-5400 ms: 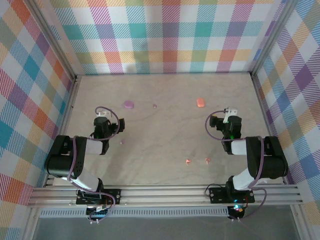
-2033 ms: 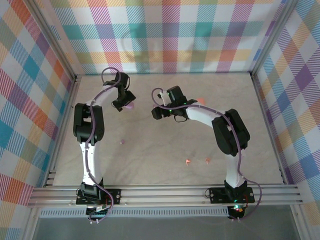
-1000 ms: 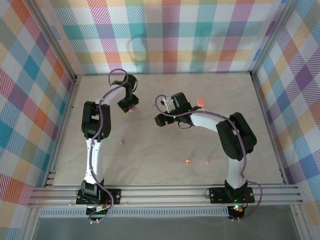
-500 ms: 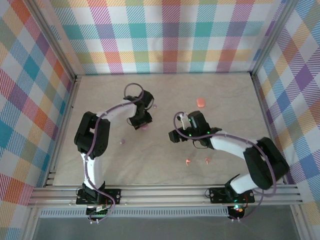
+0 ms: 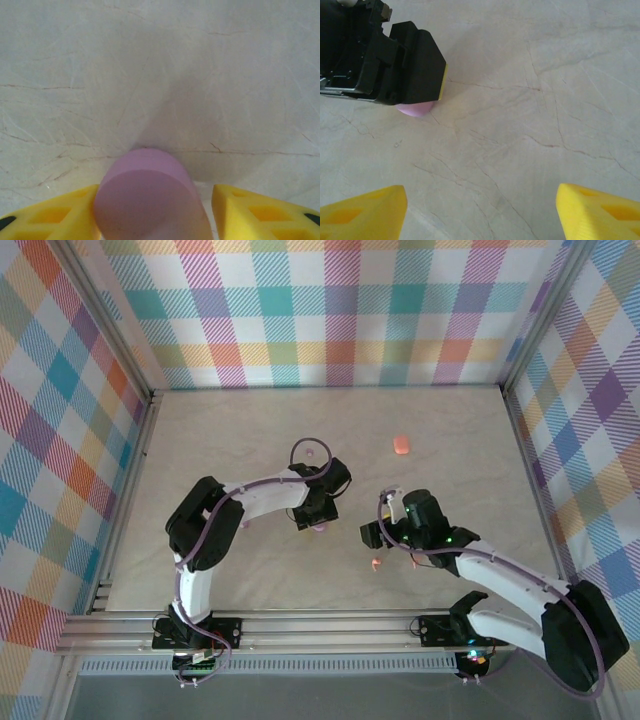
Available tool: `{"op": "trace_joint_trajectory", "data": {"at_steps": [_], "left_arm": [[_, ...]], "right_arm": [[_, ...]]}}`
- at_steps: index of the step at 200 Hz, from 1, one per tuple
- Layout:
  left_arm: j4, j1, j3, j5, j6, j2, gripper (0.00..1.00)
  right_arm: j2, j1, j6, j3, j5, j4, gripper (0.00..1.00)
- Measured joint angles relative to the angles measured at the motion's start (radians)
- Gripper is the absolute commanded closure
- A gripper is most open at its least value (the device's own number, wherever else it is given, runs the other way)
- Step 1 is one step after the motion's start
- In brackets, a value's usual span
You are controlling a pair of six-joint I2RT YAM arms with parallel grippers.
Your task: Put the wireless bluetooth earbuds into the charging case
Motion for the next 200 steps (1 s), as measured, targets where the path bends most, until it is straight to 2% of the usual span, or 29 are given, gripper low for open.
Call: {"op": "trace_joint_trajectory", "data": {"at_steps": [75, 96, 122, 151, 200], "left_arm": [[-0.053, 0.000, 0.068, -0.047, 0.074, -0.005, 0.19], [-0.065, 0.001, 0.069, -0.076, 0.129, -0.071, 0.12], [-0.055, 0.021, 0.052, -0.113, 0.197, -0.194, 0.03], [-0.013, 0.111, -0.041, -0.117, 0.279, -0.340, 0.00], [0.071, 0.351, -0.278, -0.027, 0.397, -0.524, 0.00]], "right_arm": [[-0.031, 0.005, 0.029, -0.002, 0.011, -0.052, 0.27], [-0.003, 0.013, 0.020, 0.004, 0.010, -0.052, 0.28], [0.122, 0.039, -0.002, 0.066, 0.012, -0.057, 0.28], [0.254, 0.114, -0.020, 0.159, 0.043, -0.055, 0.28], [0.515, 0.299, -0.025, 0.362, 0.154, -0.060, 0.26]]}}
